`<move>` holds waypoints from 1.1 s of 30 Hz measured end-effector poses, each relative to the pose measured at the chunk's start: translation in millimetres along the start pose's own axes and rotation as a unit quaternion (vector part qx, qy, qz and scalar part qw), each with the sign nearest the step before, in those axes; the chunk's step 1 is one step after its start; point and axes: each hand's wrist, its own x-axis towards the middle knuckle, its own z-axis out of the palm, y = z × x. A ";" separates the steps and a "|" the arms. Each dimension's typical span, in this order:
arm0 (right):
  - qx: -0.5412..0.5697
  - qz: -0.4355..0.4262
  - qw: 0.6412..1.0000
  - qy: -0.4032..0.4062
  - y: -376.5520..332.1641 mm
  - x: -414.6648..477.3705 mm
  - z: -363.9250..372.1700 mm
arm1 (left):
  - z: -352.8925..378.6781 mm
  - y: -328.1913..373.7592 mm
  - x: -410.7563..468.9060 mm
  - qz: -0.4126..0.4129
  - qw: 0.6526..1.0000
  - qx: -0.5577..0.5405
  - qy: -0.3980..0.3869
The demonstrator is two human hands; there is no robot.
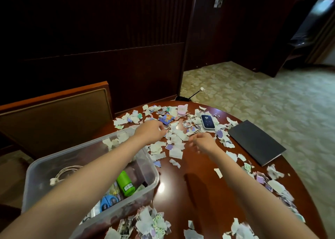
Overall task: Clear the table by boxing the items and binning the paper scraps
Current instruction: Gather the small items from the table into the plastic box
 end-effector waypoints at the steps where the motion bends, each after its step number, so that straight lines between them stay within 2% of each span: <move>1: -0.007 -0.003 1.000 0.004 3.0 2.2 -3.4 | 3.6 3.1 3.5 0.001 1.000 -0.001 -0.008; 15: -0.062 0.048 0.994 0.082 53.5 81.1 -31.0 | 45.3 22.3 92.5 0.009 0.998 0.036 -0.046; 25: -0.169 -0.032 0.970 0.170 53.8 165.8 -35.4 | 84.4 1.1 165.4 -0.049 0.995 0.045 -0.079; 29: -0.222 -0.038 0.957 0.185 56.4 196.6 -33.0 | 98.9 -13.0 191.8 -0.092 0.991 0.074 -0.059; 33: -0.277 -0.039 0.936 0.214 64.2 221.4 -28.2 | 113.3 -12.9 217.9 -0.122 0.992 0.028 -0.009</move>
